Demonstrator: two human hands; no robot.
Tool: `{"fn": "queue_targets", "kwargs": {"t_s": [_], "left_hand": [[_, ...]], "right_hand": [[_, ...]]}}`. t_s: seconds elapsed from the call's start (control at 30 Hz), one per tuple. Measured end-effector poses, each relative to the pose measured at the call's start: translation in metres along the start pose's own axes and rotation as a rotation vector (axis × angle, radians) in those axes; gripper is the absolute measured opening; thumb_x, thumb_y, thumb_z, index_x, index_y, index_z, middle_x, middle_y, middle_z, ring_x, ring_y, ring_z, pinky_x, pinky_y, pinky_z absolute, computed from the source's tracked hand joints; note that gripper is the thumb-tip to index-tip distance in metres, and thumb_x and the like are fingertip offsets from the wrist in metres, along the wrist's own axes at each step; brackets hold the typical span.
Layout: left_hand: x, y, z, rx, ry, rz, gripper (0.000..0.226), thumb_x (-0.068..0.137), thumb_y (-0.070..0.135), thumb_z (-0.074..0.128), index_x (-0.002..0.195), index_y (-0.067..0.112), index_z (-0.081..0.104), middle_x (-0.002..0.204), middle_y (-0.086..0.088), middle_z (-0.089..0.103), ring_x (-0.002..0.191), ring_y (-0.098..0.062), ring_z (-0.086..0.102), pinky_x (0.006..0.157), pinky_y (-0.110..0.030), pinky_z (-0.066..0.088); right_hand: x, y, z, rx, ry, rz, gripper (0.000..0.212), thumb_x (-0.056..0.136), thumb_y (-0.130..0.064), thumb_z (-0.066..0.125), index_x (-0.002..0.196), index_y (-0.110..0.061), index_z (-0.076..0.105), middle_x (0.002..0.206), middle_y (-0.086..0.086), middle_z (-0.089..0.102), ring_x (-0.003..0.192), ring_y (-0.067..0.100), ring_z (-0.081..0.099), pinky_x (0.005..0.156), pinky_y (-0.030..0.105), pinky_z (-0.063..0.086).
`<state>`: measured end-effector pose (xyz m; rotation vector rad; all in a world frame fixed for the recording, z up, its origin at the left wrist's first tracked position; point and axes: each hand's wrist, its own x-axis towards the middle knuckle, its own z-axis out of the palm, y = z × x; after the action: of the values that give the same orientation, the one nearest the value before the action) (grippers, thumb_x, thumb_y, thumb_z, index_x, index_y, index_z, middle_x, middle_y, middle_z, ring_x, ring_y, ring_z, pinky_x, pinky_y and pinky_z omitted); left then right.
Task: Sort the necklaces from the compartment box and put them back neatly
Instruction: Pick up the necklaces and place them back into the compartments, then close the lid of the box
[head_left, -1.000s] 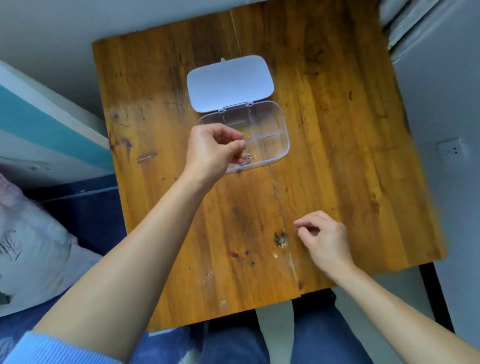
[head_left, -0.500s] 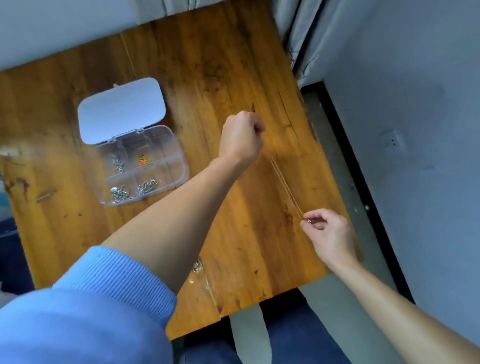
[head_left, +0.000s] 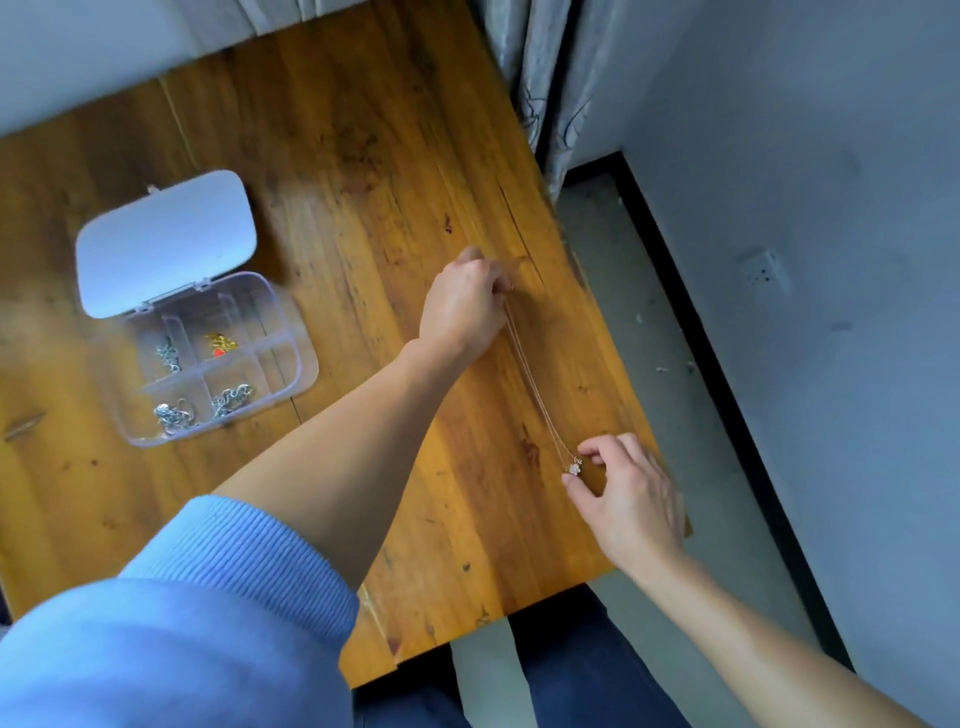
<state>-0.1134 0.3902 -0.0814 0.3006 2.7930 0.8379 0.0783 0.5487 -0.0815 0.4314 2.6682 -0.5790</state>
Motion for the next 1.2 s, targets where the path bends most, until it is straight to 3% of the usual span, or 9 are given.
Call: {"fn": "queue_targets", "kwargs": {"t_s": [0.17,0.37,0.53,0.63,0.77,0.87,0.97,1.1,1.2], "left_hand": [[-0.018,-0.021,-0.034,-0.075,0.152,-0.125,0.013,0.085,0.009,0.064,0.096,0.009,0.071,0.096,-0.009,0.063,0.081,-0.026,0.063,0.071,-0.031,0.049],[-0.080,-0.092,-0.109,-0.183,0.394,-0.351,0.008,0.086,0.018,0.065,0.087,0.012,0.070,0.087,-0.004,0.067,0.071,-0.015,0.061,0.071,-0.031,0.052],[-0.132,-0.165,-0.153,-0.163,0.545,-0.521,0.009,0.085,0.015,0.064,0.089,0.010,0.070,0.091,-0.008,0.066,0.073,-0.016,0.060,0.074,-0.027,0.049],[-0.151,-0.197,-0.159,-0.204,0.567,-0.622,0.016,0.086,0.016,0.063,0.098,0.007,0.068,0.099,-0.013,0.064,0.079,-0.021,0.061,0.079,-0.031,0.049],[-0.158,-0.218,-0.160,-0.332,0.594,-0.697,0.018,0.087,0.018,0.063,0.101,0.008,0.069,0.091,-0.010,0.068,0.077,-0.018,0.059,0.077,-0.028,0.047],[-0.156,-0.225,-0.162,-0.476,0.617,-0.746,0.015,0.087,0.018,0.065,0.099,0.011,0.069,0.074,-0.004,0.063,0.069,-0.016,0.054,0.072,-0.030,0.048],[-0.160,-0.236,-0.161,-0.582,0.573,-0.790,0.010,0.087,0.014,0.065,0.096,0.011,0.069,0.070,0.001,0.061,0.067,-0.015,0.055,0.071,-0.028,0.048],[-0.170,-0.249,-0.158,-0.821,0.501,-0.831,0.007,0.089,0.019,0.065,0.083,0.021,0.069,0.079,-0.004,0.071,0.077,-0.026,0.070,0.067,-0.036,0.059],[-0.171,-0.250,-0.160,-0.888,0.459,-0.855,0.011,0.091,0.019,0.063,0.081,0.023,0.067,0.083,-0.010,0.071,0.076,-0.028,0.071,0.053,-0.029,0.058]], "right_hand": [[0.015,-0.023,-0.008,0.036,0.021,-0.077,0.028,0.083,-0.034,0.071,0.109,-0.026,0.064,0.109,-0.006,0.058,0.097,0.018,0.060,0.064,0.031,0.045],[0.056,-0.130,-0.012,0.166,-0.043,-0.241,0.021,0.086,-0.033,0.068,0.106,-0.025,0.066,0.112,-0.004,0.060,0.099,0.018,0.058,0.073,0.029,0.043],[0.100,-0.234,-0.003,0.344,-0.107,-0.249,0.023,0.082,-0.029,0.073,0.103,-0.019,0.069,0.094,-0.003,0.066,0.085,0.018,0.061,0.084,0.038,0.051],[0.122,-0.285,0.006,0.431,-0.128,-0.180,0.035,0.084,-0.031,0.072,0.115,-0.014,0.066,0.095,-0.002,0.063,0.089,0.016,0.059,0.089,0.037,0.052],[0.149,-0.338,0.018,0.569,-0.143,0.001,0.049,0.089,-0.032,0.067,0.131,-0.011,0.055,0.125,0.009,0.062,0.109,0.025,0.062,0.090,0.040,0.055],[0.162,-0.365,0.023,0.564,-0.169,0.077,0.040,0.091,-0.025,0.065,0.127,-0.008,0.058,0.120,0.011,0.064,0.099,0.025,0.064,0.066,0.027,0.055],[0.172,-0.379,0.026,0.512,-0.197,0.150,0.035,0.089,-0.014,0.067,0.124,-0.011,0.061,0.112,0.008,0.064,0.079,0.019,0.062,0.062,0.025,0.054],[0.173,-0.384,0.018,0.421,-0.172,0.091,0.025,0.089,-0.011,0.068,0.114,-0.013,0.066,0.113,0.005,0.065,0.084,0.018,0.063,0.062,0.022,0.054],[0.159,-0.380,0.007,0.415,-0.083,-0.112,0.016,0.089,-0.012,0.068,0.104,-0.017,0.065,0.103,0.002,0.065,0.089,0.016,0.060,0.063,0.022,0.050]]}}
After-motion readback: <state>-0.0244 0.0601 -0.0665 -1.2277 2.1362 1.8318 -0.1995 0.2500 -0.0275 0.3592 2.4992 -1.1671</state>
